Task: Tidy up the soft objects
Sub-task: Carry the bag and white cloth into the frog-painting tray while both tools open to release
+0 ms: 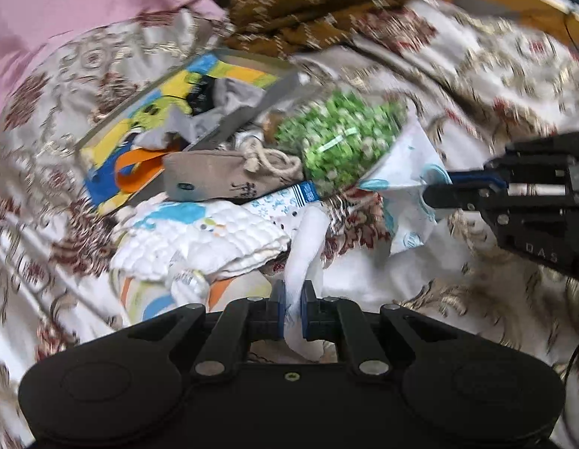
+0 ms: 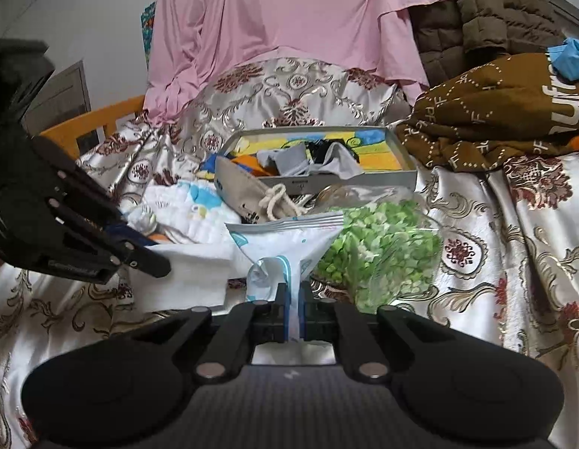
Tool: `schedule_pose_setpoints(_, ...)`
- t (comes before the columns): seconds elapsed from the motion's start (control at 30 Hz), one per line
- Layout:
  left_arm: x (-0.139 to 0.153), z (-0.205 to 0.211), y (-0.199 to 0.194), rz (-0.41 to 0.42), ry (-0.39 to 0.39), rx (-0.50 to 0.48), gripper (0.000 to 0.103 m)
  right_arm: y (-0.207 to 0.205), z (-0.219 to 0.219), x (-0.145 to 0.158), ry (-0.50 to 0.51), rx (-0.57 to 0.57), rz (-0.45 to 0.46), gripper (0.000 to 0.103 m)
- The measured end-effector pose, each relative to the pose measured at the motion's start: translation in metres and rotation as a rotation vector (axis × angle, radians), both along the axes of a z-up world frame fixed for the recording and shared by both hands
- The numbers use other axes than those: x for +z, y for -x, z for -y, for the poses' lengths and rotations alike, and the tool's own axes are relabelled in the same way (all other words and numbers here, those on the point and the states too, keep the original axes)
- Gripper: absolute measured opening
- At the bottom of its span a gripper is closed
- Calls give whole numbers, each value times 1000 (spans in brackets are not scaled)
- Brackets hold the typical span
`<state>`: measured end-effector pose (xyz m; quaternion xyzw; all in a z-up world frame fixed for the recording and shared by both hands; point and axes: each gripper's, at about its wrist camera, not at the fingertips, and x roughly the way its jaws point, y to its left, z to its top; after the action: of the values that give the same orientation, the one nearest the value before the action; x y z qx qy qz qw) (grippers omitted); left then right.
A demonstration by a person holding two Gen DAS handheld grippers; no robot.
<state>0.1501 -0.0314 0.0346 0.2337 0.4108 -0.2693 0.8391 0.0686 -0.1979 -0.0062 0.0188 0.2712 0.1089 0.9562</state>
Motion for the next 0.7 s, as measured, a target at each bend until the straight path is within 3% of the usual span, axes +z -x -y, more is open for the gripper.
schedule_pose_setpoints(0.23, 5, -11, 27, 106, 133, 117, 8, 10, 14, 11, -32, -13, 28, 5)
schedule_pose_setpoints(0.4, 4, -28, 42, 133, 341, 274, 8, 15, 21, 15, -54, -22, 41, 5)
schedule_pose_setpoints(0.57, -4, -26, 49, 122, 313, 256, 9, 14, 23, 13, -62, -28, 42, 5)
schedule_pose_setpoints(0.7, -2, -30, 47, 116, 345, 279, 9, 14, 21, 13, -63, -25, 57, 5)
